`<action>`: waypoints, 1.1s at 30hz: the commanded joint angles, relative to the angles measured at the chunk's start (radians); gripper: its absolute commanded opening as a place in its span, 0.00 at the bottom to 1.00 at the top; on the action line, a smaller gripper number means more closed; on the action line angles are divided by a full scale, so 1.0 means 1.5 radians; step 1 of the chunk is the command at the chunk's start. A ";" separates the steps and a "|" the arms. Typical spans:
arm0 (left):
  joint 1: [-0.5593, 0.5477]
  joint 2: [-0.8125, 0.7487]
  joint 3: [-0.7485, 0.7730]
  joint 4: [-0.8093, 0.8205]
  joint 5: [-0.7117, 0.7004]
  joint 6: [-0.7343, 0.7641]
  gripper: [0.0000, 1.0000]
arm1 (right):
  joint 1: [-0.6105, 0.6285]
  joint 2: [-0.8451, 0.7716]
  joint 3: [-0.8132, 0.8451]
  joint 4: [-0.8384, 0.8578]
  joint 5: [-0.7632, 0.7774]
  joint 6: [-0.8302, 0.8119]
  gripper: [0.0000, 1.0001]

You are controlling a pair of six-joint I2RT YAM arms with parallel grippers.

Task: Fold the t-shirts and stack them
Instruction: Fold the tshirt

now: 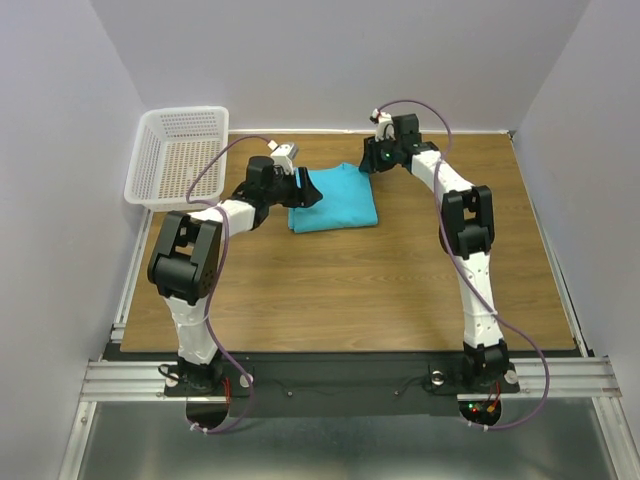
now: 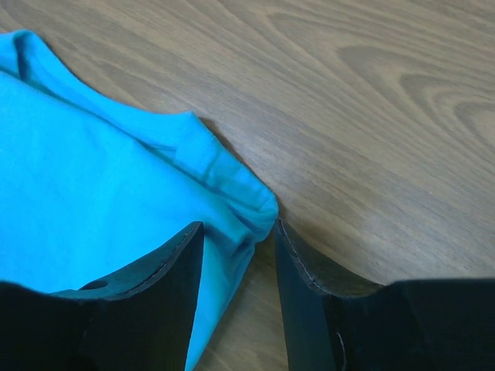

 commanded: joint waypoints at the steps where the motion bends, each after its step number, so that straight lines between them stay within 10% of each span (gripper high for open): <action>1: -0.004 -0.001 -0.009 0.032 0.018 -0.008 0.69 | -0.004 0.024 0.054 0.017 -0.023 0.021 0.44; 9: -0.008 0.039 0.017 -0.004 0.015 -0.006 0.69 | -0.003 0.030 0.076 0.020 -0.063 0.029 0.01; 23: -0.012 0.076 0.050 -0.109 -0.056 0.008 0.66 | -0.006 0.028 0.095 0.092 -0.109 0.115 0.01; 33: -0.012 0.078 0.045 -0.112 -0.066 -0.002 0.65 | -0.001 0.086 0.123 0.138 0.063 0.173 0.01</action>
